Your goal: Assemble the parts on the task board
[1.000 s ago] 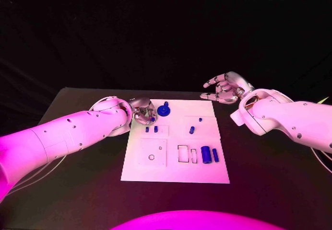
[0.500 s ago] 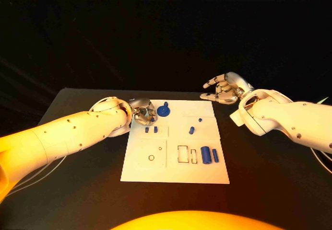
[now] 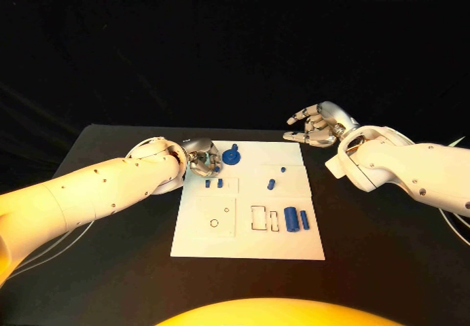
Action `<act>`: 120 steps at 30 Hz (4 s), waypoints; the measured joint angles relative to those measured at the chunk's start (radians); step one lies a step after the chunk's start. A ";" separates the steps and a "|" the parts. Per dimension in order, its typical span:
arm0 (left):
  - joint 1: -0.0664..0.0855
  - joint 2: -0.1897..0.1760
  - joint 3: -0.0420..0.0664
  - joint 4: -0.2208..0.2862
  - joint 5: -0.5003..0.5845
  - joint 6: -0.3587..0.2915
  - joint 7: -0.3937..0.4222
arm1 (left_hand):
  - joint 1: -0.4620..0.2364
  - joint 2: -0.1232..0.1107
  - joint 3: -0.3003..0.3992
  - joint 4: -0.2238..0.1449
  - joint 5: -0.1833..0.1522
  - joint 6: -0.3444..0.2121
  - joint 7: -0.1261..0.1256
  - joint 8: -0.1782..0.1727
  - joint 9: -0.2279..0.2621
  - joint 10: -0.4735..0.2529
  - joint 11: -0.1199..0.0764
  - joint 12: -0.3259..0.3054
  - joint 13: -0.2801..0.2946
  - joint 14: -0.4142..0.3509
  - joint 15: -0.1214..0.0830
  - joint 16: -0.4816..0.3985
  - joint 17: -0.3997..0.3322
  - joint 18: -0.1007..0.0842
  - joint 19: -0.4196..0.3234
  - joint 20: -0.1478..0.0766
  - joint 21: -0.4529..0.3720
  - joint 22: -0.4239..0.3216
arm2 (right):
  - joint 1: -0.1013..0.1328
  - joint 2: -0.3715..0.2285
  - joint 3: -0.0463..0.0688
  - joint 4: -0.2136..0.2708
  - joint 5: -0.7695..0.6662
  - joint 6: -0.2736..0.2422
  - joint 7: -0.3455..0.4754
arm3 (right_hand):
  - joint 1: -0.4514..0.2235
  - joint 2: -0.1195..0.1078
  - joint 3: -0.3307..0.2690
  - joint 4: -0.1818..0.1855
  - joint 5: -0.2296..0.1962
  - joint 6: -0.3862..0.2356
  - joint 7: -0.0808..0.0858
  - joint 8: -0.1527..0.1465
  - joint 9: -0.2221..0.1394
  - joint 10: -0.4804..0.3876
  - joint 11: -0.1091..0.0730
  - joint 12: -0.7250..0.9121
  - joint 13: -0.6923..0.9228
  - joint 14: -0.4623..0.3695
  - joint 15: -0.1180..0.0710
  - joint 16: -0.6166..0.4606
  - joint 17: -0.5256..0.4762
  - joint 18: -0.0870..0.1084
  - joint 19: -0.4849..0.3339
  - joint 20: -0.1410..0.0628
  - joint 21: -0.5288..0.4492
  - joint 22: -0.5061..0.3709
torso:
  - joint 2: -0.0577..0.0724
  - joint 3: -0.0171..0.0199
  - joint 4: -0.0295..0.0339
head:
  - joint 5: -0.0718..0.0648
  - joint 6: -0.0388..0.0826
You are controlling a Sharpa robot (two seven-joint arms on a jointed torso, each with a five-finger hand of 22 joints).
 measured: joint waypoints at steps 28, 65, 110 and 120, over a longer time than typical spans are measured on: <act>0.000 -0.001 0.000 -0.001 0.038 0.006 0.004 | 0.000 0.000 0.000 0.000 0.000 0.000 0.000 0.000 0.000 -0.001 0.000 0.048 0.028 0.010 -0.001 0.011 0.021 0.000 0.025 0.000 0.000 0.005 | 0.000 -0.001 0.000 0.001 0.000 0.000 -0.001 | 0.000 0.000 0.000 0.000 0.000 0.000 0.000 0.000 0.000 0.000 0.000 0.000 0.000 0.000 0.000 0.000 0.000 0.000 0.000 0.000 0.000 0.000 | 0.000 0.0004 0.0002 | -0.002 0.003; -0.001 -0.006 0.000 -0.002 0.103 -0.015 0.031 | -0.018 -0.003 0.013 0.013 0.000 0.002 -0.002 0.011 0.000 -0.161 -0.003 0.250 0.130 -0.012 0.007 0.035 0.042 0.000 -0.041 0.002 -0.009 -0.015 | 0.000 0.000 0.000 -0.003 -0.001 0.001 -0.001 | 0.000 0.000 0.000 0.000 0.000 0.000 0.000 0.000 0.000 0.000 0.000 0.000 0.000 0.007 -0.007 0.000 0.000 0.000 0.000 0.000 0.000 0.000 | -0.001 0.0000 0.0003 | -0.002 0.006; -0.002 -0.011 0.000 -0.007 0.169 -0.030 0.045 | -0.010 0.006 0.012 0.012 0.000 -0.005 0.009 -0.004 0.001 -0.135 0.034 -0.004 0.011 -0.104 0.038 0.034 -0.118 0.001 -0.079 0.040 -0.044 -0.034 | 0.000 0.001 0.000 -0.006 -0.001 0.000 -0.001 | 0.000 0.000 0.000 0.000 0.000 0.000 0.000 0.000 0.000 0.000 0.000 0.000 0.000 0.007 -0.007 0.000 0.000 0.000 0.000 0.000 0.000 0.000 | 0.000 0.0000 0.0003 | -0.002 0.006; -0.021 -0.022 0.002 -0.008 0.260 -0.064 0.111 | -0.011 0.005 0.012 0.012 0.000 0.002 0.001 -0.010 0.001 -0.271 0.074 0.046 0.026 -0.367 0.080 0.024 -0.433 0.001 -0.160 0.071 -0.079 -0.035 | 0.000 0.000 0.000 -0.006 -0.001 0.000 -0.001 | 0.000 0.000 0.000 0.000 0.000 0.000 0.000 0.000 0.000 0.000 0.000 0.000 0.000 0.007 -0.007 0.000 0.000 0.000 0.000 0.000 0.000 0.000 | 0.000 0.0000 0.0003 | -0.004 0.005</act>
